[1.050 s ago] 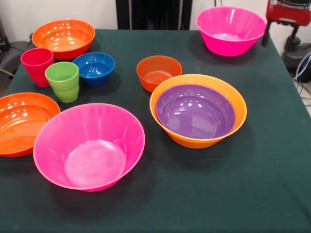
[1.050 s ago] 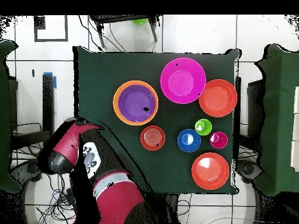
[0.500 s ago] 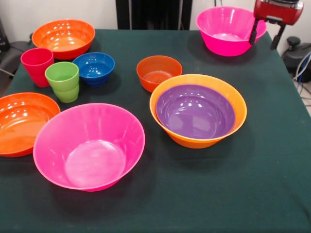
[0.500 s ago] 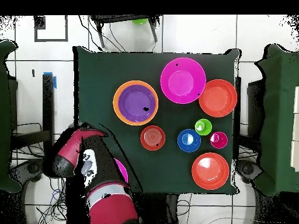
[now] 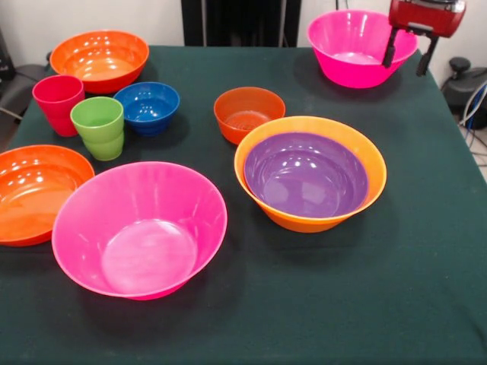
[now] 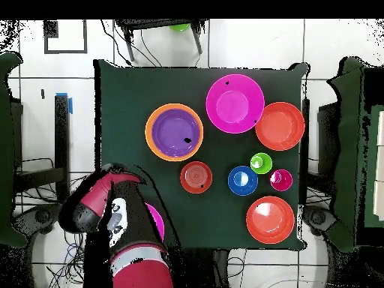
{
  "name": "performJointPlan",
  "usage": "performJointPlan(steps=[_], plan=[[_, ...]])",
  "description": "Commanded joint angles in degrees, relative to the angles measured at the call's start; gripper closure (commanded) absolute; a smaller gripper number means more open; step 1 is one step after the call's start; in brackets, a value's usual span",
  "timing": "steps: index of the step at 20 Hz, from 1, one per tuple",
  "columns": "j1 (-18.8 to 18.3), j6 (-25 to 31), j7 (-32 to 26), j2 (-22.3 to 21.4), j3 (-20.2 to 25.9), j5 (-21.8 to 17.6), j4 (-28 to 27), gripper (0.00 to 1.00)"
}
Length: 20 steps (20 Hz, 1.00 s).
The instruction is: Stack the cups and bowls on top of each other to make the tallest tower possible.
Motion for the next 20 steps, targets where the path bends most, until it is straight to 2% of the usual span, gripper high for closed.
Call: performJointPlan(steps=[1,6,14,20], plan=[[-1.00,-0.33,1.93,-0.35,-1.07,3.22,5.00,0.00],[-1.42,-0.60,0.67,-0.87,-1.33,4.12,6.06,0.00],[0.77,-5.63,3.46,4.25,-4.42,1.89,4.19,0.00],[1.08,-8.45,2.92,7.43,-6.35,1.76,3.73,0.00]])
